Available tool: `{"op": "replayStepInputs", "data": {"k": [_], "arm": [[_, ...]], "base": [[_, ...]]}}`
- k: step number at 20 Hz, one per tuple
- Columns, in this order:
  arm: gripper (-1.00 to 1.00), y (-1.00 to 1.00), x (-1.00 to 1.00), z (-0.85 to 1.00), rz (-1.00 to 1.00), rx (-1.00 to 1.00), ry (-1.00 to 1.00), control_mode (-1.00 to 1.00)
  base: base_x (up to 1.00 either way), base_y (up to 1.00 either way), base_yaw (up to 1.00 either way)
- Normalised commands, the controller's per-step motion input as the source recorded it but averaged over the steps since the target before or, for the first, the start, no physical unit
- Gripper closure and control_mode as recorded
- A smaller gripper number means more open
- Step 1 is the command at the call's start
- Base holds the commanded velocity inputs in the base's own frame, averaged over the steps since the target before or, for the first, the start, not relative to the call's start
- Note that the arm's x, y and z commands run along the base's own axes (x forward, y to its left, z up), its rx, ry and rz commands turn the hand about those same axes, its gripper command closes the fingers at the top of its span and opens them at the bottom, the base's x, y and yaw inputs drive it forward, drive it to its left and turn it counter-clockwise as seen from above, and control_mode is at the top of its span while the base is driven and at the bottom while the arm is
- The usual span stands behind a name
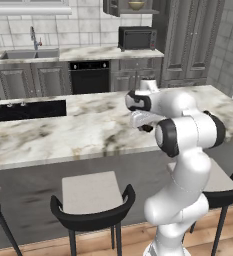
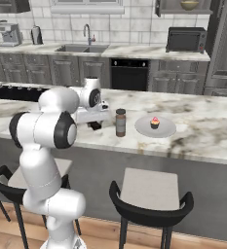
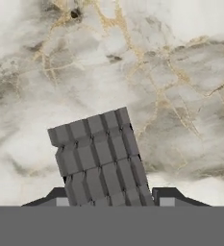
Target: Take the cinnamon bottle from the cabinet and place it on the dining table, next to the plate with the cupcake. Then take the chocolate from the dining counter and place it on the cupcake plate.
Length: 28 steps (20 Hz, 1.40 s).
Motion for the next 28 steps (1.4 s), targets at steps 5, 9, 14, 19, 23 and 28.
{"op": "replayStepInputs", "data": {"k": [5, 9, 14, 19, 23, 28], "arm": [[1.00, 0.02, -0.22, 1.00, 0.00, -0.01, -0.02, -1.00], [1.00, 0.00, -0.31, 1.00, 0.00, -0.03, -0.07, -1.00], [1.00, -0.02, -0.33, 1.00, -0.01, -0.14, -0.17, -1.00], [1.00, -0.16, -0.39, 0.93, 0.00, -0.17, -0.22, -1.00], [1.00, -0.40, -0.61, 0.59, -0.01, -0.05, -0.18, -1.00], [1.00, -0.56, -0.67, 0.35, 0.00, 0.03, -0.13, -1.00]], "base": [[0.00, 0.00, 0.00], [0.00, 0.00, 0.00], [0.00, 0.00, 0.00], [0.00, 0.00, 0.00], [0.00, 0.00, 0.00], [0.00, 0.00, 0.00]]}}
